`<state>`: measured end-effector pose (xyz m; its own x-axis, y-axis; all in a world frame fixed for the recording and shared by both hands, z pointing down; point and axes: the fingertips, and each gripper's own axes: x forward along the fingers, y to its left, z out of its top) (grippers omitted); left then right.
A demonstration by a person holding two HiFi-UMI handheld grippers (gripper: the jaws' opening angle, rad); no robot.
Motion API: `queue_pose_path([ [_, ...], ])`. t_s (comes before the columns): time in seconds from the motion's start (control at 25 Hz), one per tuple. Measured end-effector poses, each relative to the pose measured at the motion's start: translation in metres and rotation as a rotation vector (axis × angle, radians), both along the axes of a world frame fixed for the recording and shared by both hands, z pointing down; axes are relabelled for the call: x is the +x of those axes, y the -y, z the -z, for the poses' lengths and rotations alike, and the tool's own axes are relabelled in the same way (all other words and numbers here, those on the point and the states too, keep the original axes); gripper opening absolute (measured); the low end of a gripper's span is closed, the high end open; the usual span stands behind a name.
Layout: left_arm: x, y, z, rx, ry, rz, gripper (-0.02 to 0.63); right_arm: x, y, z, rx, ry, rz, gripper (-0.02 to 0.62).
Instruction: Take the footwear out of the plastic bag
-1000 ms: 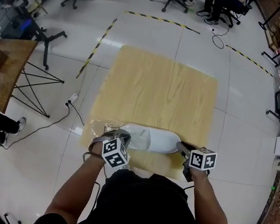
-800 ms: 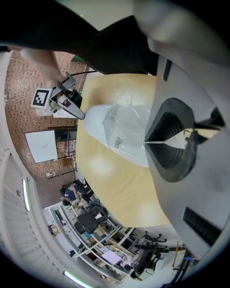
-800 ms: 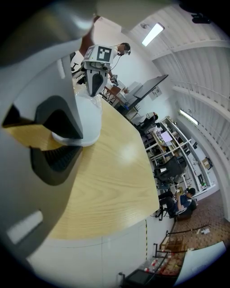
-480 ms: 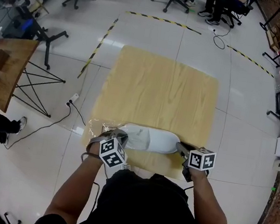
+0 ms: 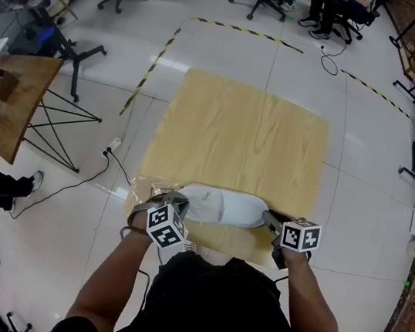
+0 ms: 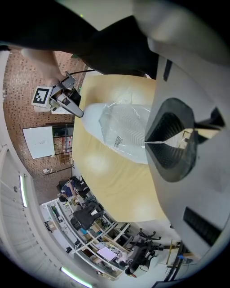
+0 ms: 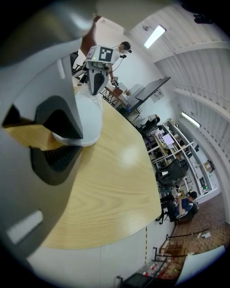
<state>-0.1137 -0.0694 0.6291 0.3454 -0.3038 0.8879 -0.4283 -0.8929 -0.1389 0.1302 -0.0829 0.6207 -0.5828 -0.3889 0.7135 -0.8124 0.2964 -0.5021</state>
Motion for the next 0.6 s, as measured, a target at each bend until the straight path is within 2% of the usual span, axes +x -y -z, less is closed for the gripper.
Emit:
queue_pose_path([
  [0.6,-0.022,0.001,-0.003,0.008,0.043,0.021,0.015,0.006,-0.001,-0.003,0.001,-0.006,-0.018,0.051],
])
